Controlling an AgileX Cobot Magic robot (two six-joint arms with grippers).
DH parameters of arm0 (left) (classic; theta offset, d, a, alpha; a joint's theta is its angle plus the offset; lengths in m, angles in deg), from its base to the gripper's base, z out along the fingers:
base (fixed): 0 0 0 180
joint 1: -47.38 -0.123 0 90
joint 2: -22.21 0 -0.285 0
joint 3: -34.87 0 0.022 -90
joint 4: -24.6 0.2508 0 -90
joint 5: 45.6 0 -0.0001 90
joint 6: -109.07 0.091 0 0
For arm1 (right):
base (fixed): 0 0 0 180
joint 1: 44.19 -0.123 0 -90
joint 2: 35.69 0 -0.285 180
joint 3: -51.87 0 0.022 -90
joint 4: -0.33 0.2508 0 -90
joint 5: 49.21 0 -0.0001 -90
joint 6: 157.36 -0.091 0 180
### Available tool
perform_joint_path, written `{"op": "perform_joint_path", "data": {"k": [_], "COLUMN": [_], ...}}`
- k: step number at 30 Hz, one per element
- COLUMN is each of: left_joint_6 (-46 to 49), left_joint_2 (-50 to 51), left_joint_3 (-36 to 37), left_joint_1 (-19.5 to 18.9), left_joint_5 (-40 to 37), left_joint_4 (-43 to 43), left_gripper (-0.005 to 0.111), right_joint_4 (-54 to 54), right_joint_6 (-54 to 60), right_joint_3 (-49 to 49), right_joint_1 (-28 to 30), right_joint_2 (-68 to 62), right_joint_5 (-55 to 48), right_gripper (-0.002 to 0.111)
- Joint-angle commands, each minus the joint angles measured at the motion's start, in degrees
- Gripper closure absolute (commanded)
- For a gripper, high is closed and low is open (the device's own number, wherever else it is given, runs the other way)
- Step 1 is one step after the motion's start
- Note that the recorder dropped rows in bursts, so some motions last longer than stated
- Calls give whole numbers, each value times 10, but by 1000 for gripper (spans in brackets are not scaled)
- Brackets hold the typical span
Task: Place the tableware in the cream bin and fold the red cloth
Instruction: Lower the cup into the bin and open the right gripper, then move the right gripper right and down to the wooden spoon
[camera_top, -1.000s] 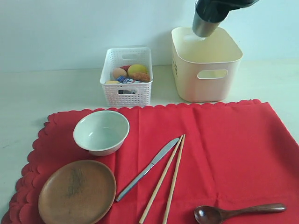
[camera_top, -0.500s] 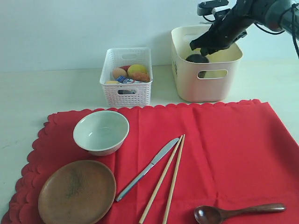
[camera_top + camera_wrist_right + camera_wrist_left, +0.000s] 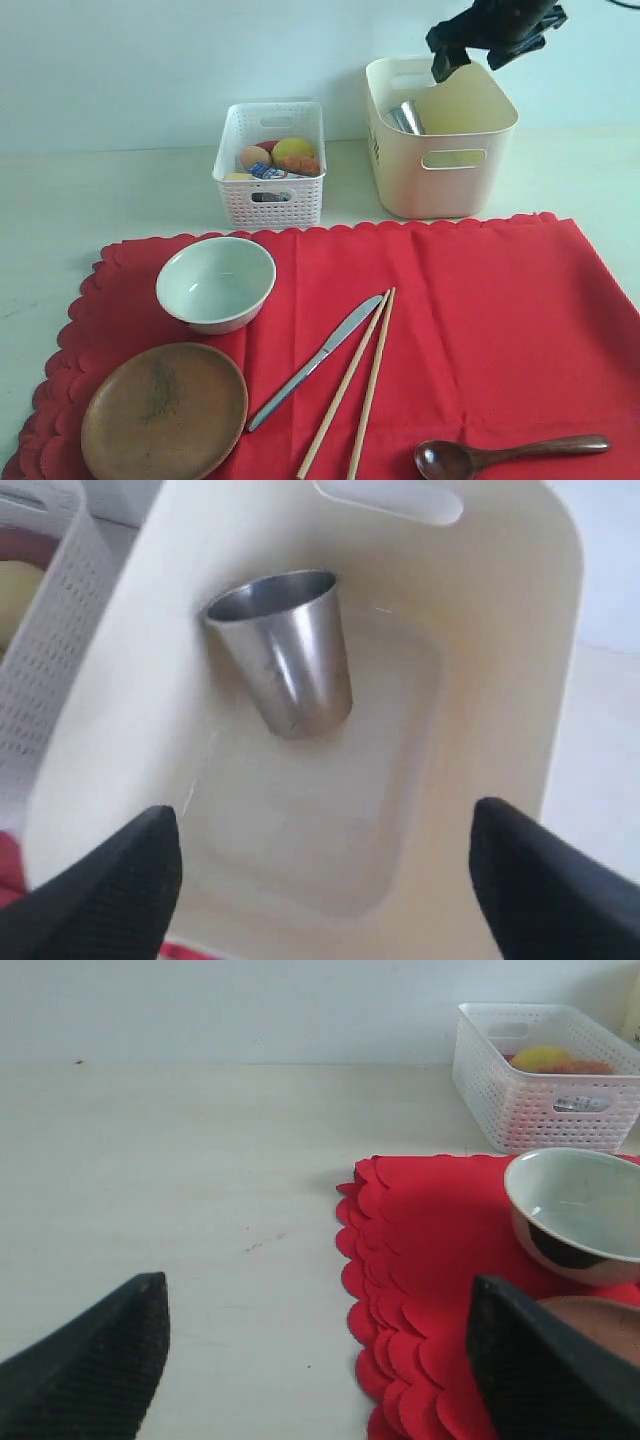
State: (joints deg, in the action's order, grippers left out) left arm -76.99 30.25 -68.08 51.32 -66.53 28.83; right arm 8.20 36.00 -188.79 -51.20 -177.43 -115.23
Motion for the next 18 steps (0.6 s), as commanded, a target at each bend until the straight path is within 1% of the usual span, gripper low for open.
{"op": "perform_joint_path", "data": {"k": [1,2,4,6,9,11,13,14,15,16,17,18], "left_joint_6": [-1,-1,-1,-1,-1,-1,-1,-1,-1,-1,-1,-1], "left_joint_2": [-3,-3,-3,-3,-3,-3,-3,-3,-3,-3,-3,-3], "left_joint_3": [2,2,2,2,2,2,2,2,2,2,2,2], "left_joint_1": [3,3,3,3,3,3,3,3,3,3,3,3], "left_joint_5": [7,7,7,7,7,7,7,7,7,7,7,7], "left_joint_4": [1,1,1,1,1,1,1,1,1,1,1,1], "left_gripper": [29,29,29,29,29,29,29,29,29,29,29,29], "right_joint_4": [35,43,67,68,69,69,90,99,149,256,290,296], "right_joint_6": [-2,-2,3,5,28,42,92,116,180,344,448,504], "right_joint_3": [3,11,67,116,240,308,463,485,563,679,738,767], "right_joint_1": [2,2,-1,-3,-3,-3,-3,-3,-3,-3,-3,-3], "right_joint_2": [57,69,113,149,230,278,370,389,427,472,482,484], "right_joint_5": [-39,-39,-39,-39,-39,-15,43,52,67,76,77,76], "right_gripper": [32,32,32,33,33,33,33,33,33,33,33,33]}}
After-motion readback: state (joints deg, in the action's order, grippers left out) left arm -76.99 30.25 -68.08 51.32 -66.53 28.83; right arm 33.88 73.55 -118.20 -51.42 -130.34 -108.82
